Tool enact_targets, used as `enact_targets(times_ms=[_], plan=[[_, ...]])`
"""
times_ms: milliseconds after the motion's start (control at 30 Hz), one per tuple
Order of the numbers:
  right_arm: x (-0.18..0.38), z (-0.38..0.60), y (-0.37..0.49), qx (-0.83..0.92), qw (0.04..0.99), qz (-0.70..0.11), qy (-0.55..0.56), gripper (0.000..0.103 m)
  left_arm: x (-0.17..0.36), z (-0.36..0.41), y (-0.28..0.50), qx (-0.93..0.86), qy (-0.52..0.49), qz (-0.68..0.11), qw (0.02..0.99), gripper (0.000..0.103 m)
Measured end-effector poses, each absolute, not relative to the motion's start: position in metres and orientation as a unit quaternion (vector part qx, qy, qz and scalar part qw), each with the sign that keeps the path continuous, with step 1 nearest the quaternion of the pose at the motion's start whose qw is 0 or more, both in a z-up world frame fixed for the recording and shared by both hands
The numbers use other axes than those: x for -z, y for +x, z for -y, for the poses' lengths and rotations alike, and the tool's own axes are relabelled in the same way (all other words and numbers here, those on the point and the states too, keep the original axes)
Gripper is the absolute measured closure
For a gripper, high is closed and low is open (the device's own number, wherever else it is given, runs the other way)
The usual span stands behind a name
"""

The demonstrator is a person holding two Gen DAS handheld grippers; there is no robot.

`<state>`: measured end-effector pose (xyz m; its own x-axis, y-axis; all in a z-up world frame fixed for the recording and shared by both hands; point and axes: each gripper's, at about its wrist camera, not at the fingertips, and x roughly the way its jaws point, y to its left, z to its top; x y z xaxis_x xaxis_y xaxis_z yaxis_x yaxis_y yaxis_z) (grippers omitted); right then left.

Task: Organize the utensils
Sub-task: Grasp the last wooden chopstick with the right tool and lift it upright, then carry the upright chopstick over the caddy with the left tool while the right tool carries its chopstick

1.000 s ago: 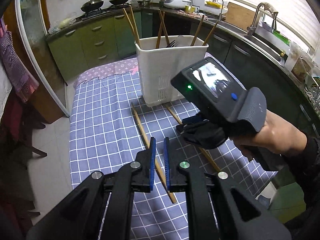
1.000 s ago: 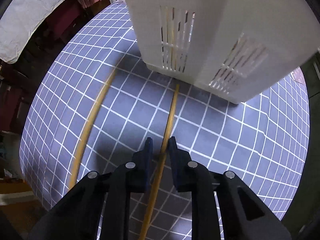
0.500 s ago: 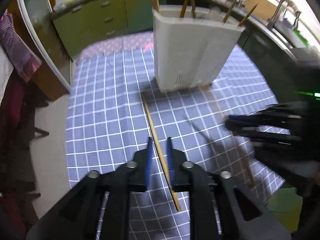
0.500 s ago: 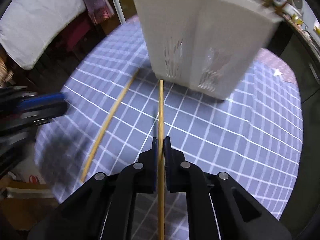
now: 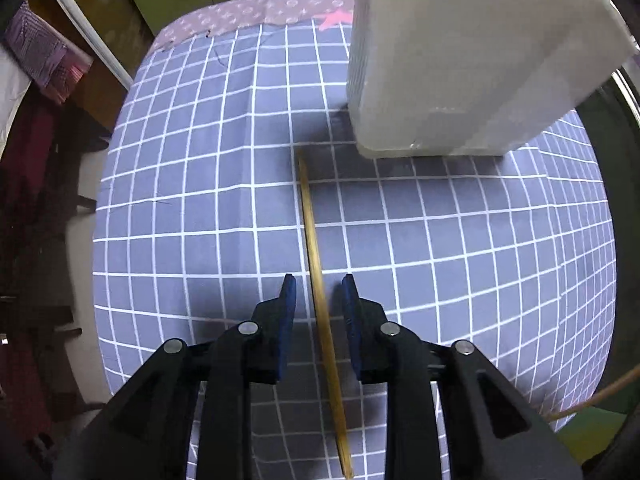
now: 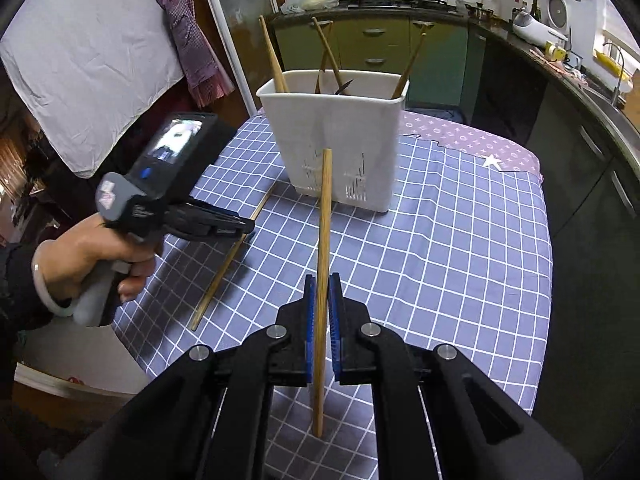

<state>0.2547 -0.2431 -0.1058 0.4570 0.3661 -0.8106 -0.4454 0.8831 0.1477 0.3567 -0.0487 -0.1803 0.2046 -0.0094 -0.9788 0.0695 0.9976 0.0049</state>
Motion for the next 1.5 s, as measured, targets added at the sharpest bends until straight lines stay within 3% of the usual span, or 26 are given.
enact_targets(times_ms=[133,267,500,1033,1500], plan=[[0.104,0.244,0.25,-0.242,0.855,-0.458,-0.041,0.096,0.187,0.048,0.362,0.022,0.024,-0.638,0.77,0.081],[0.102,0.246,0.248,-0.244,0.856,-0.453,-0.039,0.096,0.187,0.05,0.362,0.028,0.026,-0.639,0.768,0.096],[0.092,0.255,0.241,-0.245,0.864,-0.439,-0.03,0.096,0.178,0.049,0.357,0.04,0.025,-0.629,0.776,0.097],[0.08,0.264,0.212,-0.236,0.878,-0.415,-0.039,0.096,0.06,0.033,0.247,0.109,0.051,-0.47,0.874,0.097],[0.078,0.266,0.202,-0.234,0.881,-0.409,-0.051,0.096,0.032,0.035,0.207,0.13,0.063,-0.419,0.896,0.097]])
